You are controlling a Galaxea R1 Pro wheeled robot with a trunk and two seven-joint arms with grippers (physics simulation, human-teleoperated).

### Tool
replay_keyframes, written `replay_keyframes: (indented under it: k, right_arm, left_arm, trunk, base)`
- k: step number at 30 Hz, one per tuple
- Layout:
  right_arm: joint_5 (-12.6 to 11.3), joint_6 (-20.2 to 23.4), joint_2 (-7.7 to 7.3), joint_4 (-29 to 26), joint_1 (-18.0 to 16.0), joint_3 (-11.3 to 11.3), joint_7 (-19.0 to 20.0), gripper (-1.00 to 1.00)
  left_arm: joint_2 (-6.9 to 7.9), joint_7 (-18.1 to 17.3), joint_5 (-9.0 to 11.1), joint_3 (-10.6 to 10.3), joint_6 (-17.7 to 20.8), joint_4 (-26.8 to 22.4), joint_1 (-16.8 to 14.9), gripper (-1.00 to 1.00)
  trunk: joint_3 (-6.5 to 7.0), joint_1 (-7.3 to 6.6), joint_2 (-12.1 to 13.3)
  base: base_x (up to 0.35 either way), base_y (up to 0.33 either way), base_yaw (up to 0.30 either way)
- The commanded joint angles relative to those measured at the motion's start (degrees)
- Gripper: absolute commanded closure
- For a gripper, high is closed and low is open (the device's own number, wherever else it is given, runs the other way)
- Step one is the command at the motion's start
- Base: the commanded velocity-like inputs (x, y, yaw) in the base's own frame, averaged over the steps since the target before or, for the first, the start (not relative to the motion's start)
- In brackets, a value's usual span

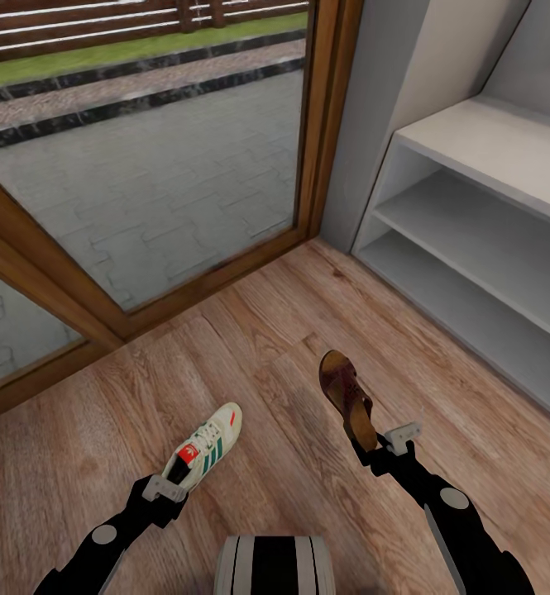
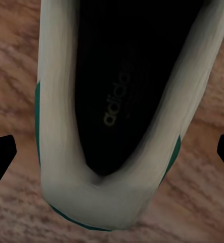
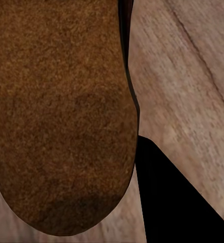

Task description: Pick up the two gym shoes and the two sandals from the corridor floor and place them onto the hallstand (shoe rack) in the corridor, making sure they are on the rack and not on the floor. Arrange them so the two gym shoes are next to each other and the two sandals are next to each other.

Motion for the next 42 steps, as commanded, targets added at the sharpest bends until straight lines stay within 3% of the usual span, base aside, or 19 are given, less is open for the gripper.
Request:
replay_keyframes:
  k: [1, 9, 13, 42]
  right_arm:
    - [0.38, 0.30, 0.03, -0.11, -0.02, -0.14, 0.37, 1.00]
    - [0.38, 0.30, 0.03, -0.11, -0.02, -0.14, 0.37, 1.00]
    - [0.38, 0.30, 0.03, -0.11, -0.03, -0.14, 0.37, 1.00]
    - [0.38, 0.23, 0.03, -0.11, -0.01, -0.14, 0.37, 1.00]
  left_arm:
    - [-0.02, -0.22, -0.59, 0.18, -0.31, 0.00, -0.02, -1.00]
    - [-0.02, -0.22, -0.59, 0.18, -0.31, 0.00, -0.02, -1.00]
    - [-0.02, -0.22, -0.59, 0.18, -0.25, 0.00, -0.02, -1.00]
    - [-0.02, -0.19, -0.60, 0.24, -0.31, 0.00, 0.13, -1.00]
  trunk:
    - [-0.10, -0.01, -0.01]
    - [-0.30, -0.01, -0.01]
    - [-1.20, 0.09, -0.07]
    - [-1.20, 0.09, -0.07]
  base:
    - [0.000, 0.000, 0.000]
    - [0.000, 0.000, 0.000]
    - [0.000, 0.000, 0.000]
    - [0.000, 0.000, 0.000]
